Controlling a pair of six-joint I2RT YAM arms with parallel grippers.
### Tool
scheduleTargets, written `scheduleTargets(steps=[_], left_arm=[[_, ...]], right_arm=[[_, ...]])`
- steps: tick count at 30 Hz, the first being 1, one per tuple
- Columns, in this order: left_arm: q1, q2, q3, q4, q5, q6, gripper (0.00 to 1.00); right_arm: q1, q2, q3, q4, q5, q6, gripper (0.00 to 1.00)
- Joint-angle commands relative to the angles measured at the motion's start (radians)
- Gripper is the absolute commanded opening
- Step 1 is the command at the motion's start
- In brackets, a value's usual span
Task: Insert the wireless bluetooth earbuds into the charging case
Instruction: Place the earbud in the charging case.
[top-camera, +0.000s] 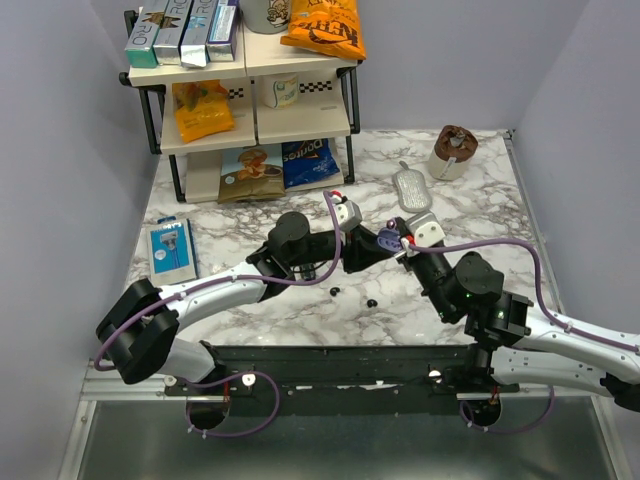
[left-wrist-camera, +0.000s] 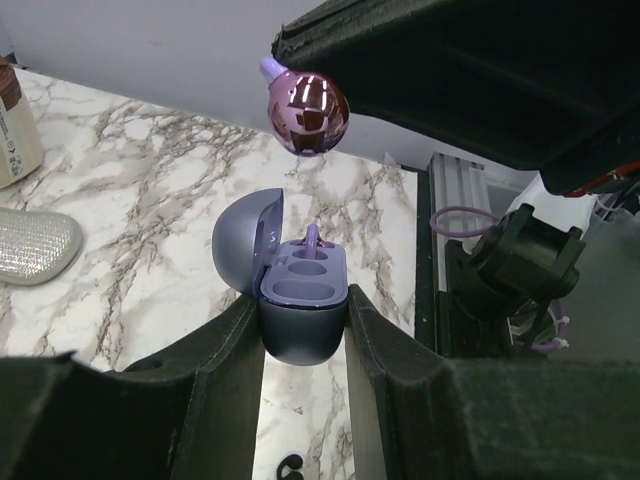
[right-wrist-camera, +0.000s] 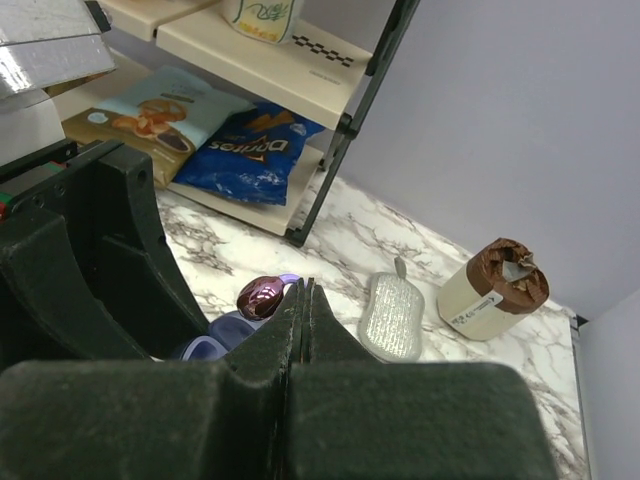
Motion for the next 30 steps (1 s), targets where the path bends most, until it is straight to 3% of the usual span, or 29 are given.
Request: scheduleTargets(steps=[1, 30], left_arm=[[0.000, -0.011, 0.006, 0.046, 0.042, 0.014, 0.00], [0.000, -0.040, -0.006, 0.094, -0.076, 0.034, 0.00]], right_arm=[[0.008, -0.011, 0.005, -0.043, -0.039, 0.027, 0.01], [0.018, 0.023, -0.008, -0.072, -0.024, 0.069, 0.01]])
